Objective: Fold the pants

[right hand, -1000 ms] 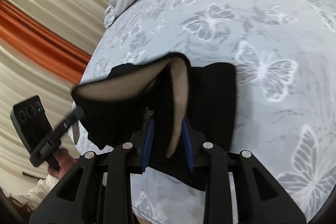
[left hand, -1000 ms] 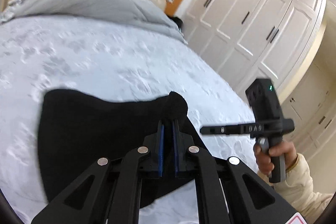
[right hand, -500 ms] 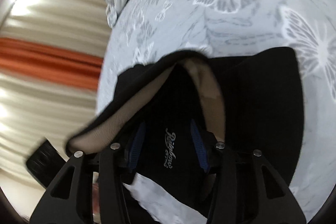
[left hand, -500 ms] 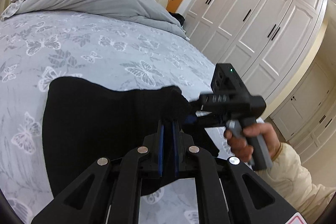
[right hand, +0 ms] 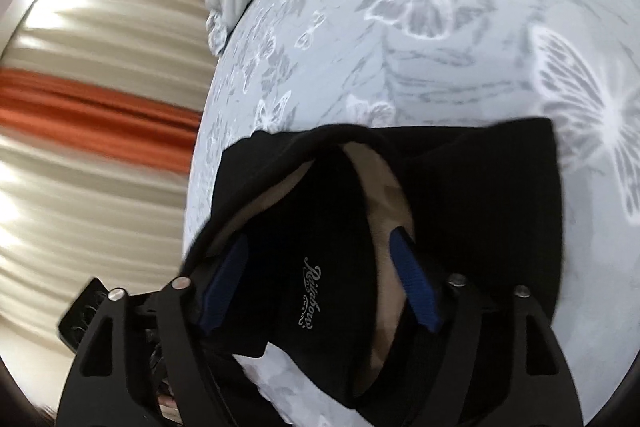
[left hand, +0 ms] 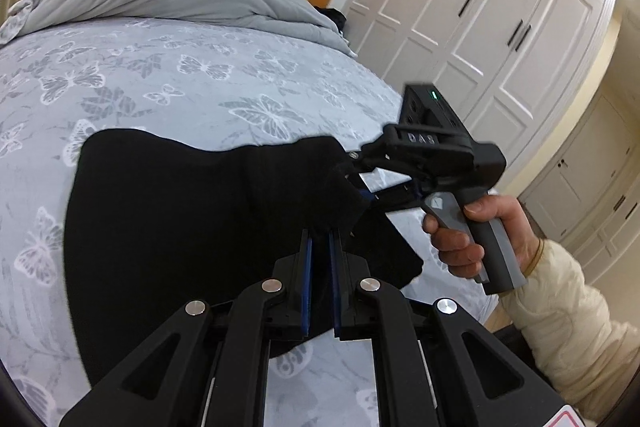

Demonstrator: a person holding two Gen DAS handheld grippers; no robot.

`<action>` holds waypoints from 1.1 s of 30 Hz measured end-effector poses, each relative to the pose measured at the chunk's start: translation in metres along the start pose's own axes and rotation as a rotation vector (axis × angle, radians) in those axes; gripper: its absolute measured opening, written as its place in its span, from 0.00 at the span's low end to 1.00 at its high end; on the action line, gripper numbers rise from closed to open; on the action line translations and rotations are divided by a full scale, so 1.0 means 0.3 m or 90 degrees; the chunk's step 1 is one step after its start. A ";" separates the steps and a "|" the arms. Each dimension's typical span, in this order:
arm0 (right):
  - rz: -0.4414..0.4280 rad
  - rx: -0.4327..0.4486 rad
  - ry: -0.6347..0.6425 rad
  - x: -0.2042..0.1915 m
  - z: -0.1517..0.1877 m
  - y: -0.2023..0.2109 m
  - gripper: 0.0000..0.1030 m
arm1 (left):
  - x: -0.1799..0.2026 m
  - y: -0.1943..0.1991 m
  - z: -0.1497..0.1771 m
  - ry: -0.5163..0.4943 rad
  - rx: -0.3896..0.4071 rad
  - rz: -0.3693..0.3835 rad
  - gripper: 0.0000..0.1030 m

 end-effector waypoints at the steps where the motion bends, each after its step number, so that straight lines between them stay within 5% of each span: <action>1: 0.003 -0.009 0.017 -0.014 0.005 -0.008 0.70 | 0.006 -0.007 0.007 -0.003 -0.005 0.000 0.06; 16: -0.089 -0.030 0.042 -0.067 0.043 0.078 0.70 | 0.004 -0.002 0.025 -0.010 -0.018 -0.004 0.07; 20: -0.026 -0.057 0.053 -0.047 0.062 0.004 0.69 | 0.009 -0.018 0.029 -0.013 -0.025 -0.004 0.07; 25: 0.025 -0.025 0.056 -0.023 0.033 0.048 0.69 | 0.026 -0.024 0.028 -0.018 -0.023 0.001 0.07; 30: 0.022 -0.035 0.079 -0.017 0.043 0.027 0.70 | 0.019 -0.037 0.027 -0.016 -0.028 0.003 0.07; 32: 0.022 -0.045 0.100 -0.040 0.059 -0.012 0.63 | 0.023 -0.043 0.032 -0.022 -0.032 0.003 0.07; 33: 0.029 -0.052 0.108 -0.051 0.066 -0.032 0.49 | 0.026 -0.047 0.036 -0.025 -0.035 0.001 0.07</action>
Point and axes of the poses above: each gripper's, at about its wrist camera, not at the fingertips, and y roughly against the way its jaws point, x to its right, z to its underside, the point moved 4 cm from there along -y, roughly the way its jaws point, and after that the axes turned 5 degrees about -z, right-handed, at the moved point
